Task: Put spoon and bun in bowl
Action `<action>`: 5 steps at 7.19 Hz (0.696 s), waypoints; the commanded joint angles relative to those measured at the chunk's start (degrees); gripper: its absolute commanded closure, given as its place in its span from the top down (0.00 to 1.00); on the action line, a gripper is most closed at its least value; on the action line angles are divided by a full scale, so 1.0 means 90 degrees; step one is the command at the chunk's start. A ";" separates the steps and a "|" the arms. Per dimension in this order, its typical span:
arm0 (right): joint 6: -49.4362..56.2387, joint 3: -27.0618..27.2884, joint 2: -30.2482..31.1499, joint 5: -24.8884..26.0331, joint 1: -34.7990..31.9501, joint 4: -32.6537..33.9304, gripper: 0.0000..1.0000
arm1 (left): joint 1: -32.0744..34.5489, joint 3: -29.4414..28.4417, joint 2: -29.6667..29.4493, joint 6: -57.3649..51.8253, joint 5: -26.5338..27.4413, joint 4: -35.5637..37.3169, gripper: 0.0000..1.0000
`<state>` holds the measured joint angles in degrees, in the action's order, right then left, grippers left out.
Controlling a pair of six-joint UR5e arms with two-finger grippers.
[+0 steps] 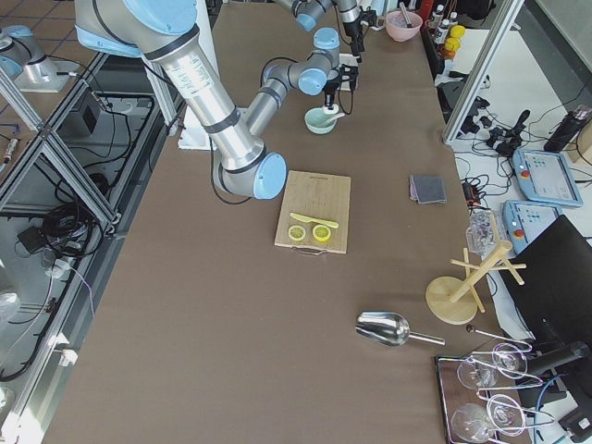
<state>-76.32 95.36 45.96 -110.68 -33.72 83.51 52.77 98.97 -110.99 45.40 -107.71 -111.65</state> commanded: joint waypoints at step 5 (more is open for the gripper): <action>-0.0611 -0.0781 -0.0536 0.0462 0.0533 -0.0060 1.00 | 0.0270 -0.0020 0.0359 -0.0161 -0.0180 -0.0105 0.98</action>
<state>-80.22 88.99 41.89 -106.58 -29.01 83.25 55.19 98.86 -107.91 43.95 -109.26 -112.52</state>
